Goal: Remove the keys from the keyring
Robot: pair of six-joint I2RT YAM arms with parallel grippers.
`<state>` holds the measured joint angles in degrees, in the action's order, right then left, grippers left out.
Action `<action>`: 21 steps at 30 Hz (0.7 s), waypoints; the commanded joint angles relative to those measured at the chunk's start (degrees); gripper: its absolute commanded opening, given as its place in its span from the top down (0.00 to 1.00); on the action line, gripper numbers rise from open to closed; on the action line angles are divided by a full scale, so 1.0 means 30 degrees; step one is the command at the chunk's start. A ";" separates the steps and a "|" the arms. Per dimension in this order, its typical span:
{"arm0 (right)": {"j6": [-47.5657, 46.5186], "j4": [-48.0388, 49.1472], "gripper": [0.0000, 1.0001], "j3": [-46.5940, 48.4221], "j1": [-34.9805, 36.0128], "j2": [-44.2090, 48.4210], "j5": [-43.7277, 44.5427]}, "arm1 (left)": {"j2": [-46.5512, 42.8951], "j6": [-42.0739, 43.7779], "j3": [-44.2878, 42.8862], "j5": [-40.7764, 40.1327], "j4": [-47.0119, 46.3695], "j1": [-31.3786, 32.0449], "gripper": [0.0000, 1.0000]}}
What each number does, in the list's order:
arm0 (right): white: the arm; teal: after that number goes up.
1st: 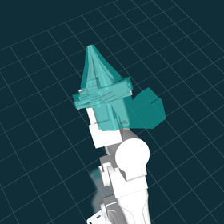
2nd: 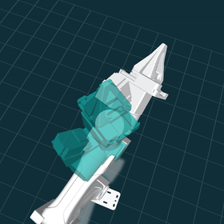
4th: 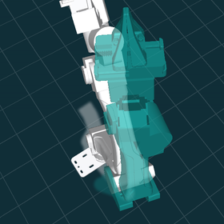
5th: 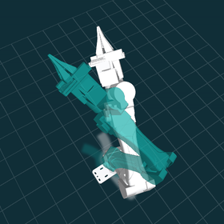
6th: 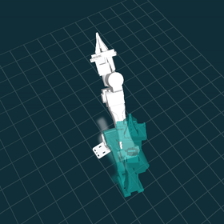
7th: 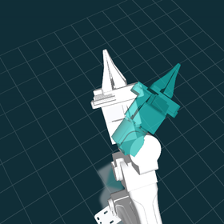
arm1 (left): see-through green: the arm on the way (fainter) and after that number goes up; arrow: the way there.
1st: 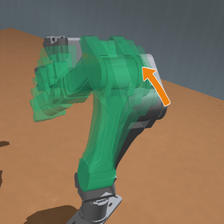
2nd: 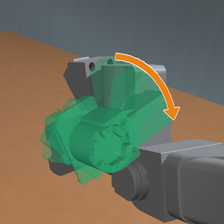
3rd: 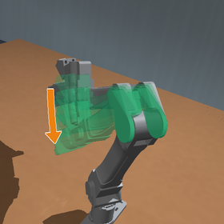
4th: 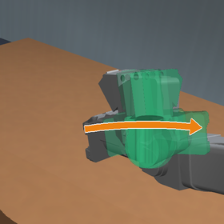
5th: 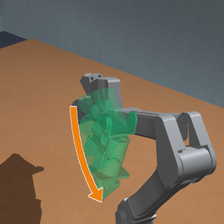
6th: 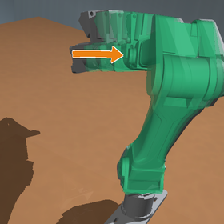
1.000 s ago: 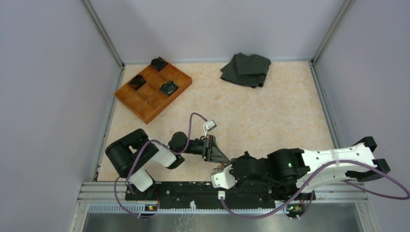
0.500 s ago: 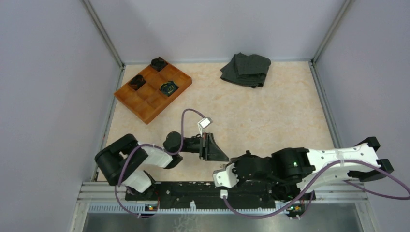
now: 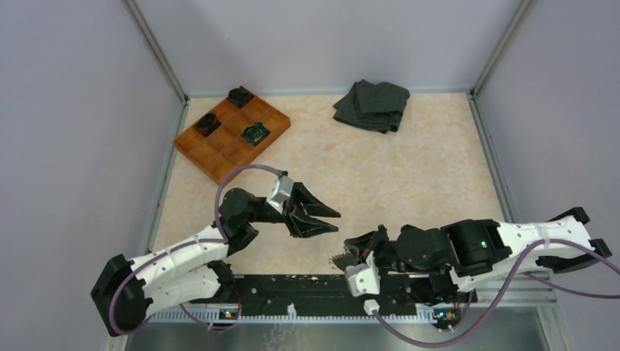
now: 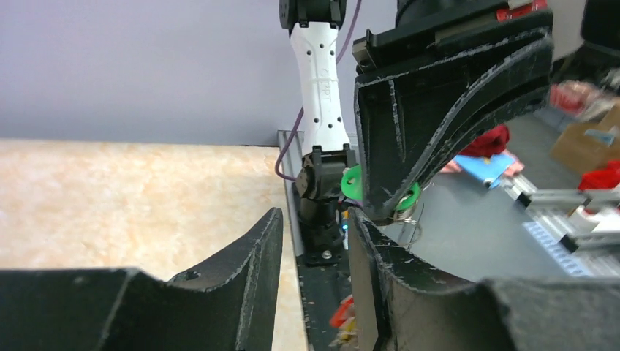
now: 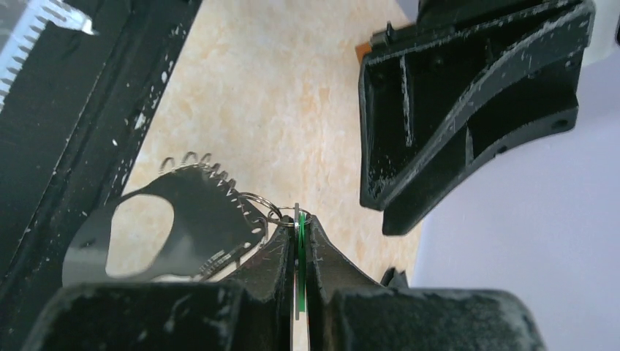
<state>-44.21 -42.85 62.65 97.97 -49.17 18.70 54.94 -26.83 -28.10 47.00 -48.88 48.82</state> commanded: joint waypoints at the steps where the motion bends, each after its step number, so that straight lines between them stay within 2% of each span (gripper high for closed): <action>1: -0.1845 0.2282 1.00 0.0922 0.0450 0.0764 -0.1713 | 0.0163 0.4157 -0.1407 0.2406 0.1125 -0.0042 0.56; 6: -0.2726 0.3567 1.00 0.0879 0.0599 0.1705 -0.3506 | 0.1187 0.3333 -0.2125 0.5206 -0.0529 -0.0042 0.56; 9: -0.3228 0.3918 1.00 0.0879 0.0624 0.1935 -0.4134 | 0.1519 0.1732 -0.2049 0.6301 -0.2619 0.0009 0.56; 16: -0.4291 0.4295 1.00 0.0563 0.0616 0.1979 -0.4408 | 0.2212 -0.2392 -0.1714 0.5788 -0.6999 0.0613 0.54; 21: -0.5113 0.4798 1.00 0.0143 0.0624 0.1921 -0.3872 | 0.2855 -0.3033 -0.2127 0.5181 -0.7129 0.1660 0.54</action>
<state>-56.53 -34.30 62.65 99.00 -43.68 6.76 62.30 -32.88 -32.27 63.40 -64.75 52.01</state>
